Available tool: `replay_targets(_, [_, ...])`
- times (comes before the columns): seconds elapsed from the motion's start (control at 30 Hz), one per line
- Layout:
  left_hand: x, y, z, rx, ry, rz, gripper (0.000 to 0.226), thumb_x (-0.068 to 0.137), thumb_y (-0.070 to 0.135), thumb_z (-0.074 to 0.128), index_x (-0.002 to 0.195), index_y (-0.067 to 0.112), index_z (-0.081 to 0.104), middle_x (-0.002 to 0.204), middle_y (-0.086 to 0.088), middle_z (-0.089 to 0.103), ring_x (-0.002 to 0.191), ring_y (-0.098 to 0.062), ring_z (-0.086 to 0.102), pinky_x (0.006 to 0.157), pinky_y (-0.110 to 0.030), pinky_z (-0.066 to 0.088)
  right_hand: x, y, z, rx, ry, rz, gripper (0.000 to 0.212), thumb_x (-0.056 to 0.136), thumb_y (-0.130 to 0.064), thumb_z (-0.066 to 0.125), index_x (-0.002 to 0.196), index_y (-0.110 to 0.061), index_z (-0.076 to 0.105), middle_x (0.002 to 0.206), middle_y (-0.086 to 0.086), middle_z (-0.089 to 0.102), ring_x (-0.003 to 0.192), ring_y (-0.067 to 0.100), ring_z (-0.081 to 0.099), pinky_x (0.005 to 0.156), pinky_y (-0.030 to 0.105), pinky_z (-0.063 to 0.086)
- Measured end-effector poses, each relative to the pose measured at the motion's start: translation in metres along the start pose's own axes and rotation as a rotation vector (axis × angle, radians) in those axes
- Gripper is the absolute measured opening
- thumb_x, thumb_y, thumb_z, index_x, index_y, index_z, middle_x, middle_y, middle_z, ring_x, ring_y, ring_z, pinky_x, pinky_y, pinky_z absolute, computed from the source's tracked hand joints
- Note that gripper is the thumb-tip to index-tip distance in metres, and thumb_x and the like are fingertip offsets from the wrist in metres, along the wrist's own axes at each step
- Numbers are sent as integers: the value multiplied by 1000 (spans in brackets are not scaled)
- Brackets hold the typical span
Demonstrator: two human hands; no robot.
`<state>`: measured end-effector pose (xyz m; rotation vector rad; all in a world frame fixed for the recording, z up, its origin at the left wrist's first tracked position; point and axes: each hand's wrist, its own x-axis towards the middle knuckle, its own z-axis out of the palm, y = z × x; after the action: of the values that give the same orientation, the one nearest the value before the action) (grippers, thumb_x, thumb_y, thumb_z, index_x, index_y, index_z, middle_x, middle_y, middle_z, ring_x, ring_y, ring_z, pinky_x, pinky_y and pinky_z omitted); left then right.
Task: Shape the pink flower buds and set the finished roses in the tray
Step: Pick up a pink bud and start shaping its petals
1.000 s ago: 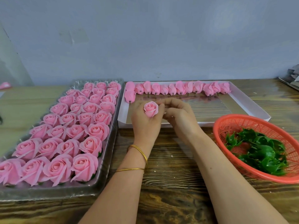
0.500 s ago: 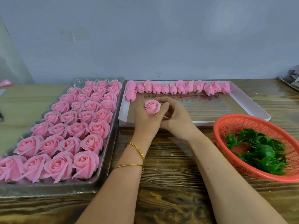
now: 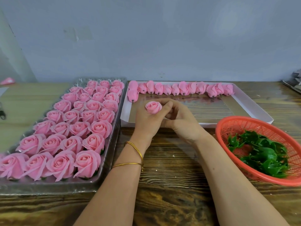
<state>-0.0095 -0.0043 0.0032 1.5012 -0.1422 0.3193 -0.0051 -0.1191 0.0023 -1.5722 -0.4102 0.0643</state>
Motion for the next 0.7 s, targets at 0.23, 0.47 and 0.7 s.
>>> replay_targets(0.23, [-2, 2, 4, -55, -1, -10, 17, 90, 13, 66, 80, 26, 66, 68, 13, 70, 66, 0, 68, 55, -13, 51, 0, -3, 4, -5, 12, -17, 63, 66, 29, 67, 122, 0, 57, 107, 7, 69, 95, 7, 69, 75, 19, 54])
replay_targets(0.47, [-2, 1, 4, -38, 3, -20, 7, 89, 18, 68, 83, 22, 68, 76, 9, 72, 71, -1, 68, 59, -14, 52, -1, -5, 8, -52, 65, -30, 60, 71, 25, 68, 120, -6, 55, 105, 2, 65, 84, -5, 66, 70, 13, 51])
replay_targets(0.7, [-1, -4, 0, -37, 8, -5, 6, 82, 18, 75, 82, 20, 69, 77, 2, 72, 77, -9, 69, 67, -22, 56, -3, -7, 7, -43, 48, -16, 60, 72, 28, 62, 123, -4, 53, 99, -2, 65, 84, -7, 66, 68, 13, 52])
